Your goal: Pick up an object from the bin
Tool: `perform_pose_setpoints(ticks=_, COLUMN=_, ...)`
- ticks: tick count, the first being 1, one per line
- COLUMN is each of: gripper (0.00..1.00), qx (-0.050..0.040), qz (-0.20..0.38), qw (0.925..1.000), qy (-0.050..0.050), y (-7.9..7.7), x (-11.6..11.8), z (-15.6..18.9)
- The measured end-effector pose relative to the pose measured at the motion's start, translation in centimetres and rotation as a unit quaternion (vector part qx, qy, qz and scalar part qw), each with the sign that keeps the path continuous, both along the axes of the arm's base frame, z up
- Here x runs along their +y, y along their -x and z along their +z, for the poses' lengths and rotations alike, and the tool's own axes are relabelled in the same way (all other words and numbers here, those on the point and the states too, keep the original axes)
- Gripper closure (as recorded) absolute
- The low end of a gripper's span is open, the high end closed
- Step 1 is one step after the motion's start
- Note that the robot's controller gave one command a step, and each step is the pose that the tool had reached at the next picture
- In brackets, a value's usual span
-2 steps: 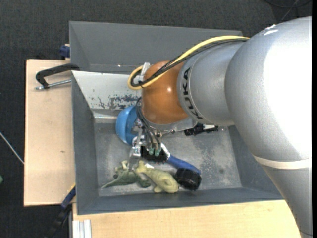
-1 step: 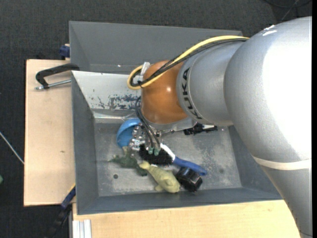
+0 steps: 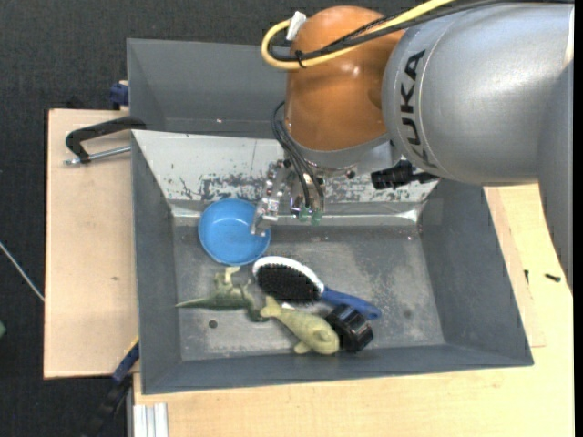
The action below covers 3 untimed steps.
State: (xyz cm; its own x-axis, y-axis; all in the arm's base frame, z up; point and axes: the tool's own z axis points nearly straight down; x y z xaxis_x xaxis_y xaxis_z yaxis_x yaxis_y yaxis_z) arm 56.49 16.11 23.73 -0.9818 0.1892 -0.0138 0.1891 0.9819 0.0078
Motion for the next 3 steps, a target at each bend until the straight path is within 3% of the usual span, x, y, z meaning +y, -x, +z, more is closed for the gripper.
perform_pose_setpoints(ticks=1, gripper=1.00, qx=0.0032, qz=0.056, qw=0.9984, qy=0.002, y=0.7, x=0.2, z=-14.9)
perform_pose_setpoints(ticks=2, gripper=1.00, qx=0.0002, qz=0.049, qw=0.9988, qy=0.001, y=0.0, x=-0.1, z=-1.1)
perform_pose_setpoints(ticks=3, gripper=0.00, qx=0.0047, qz=0.049, qw=0.9988, qy=0.002, y=0.2, x=-0.2, z=-1.6)
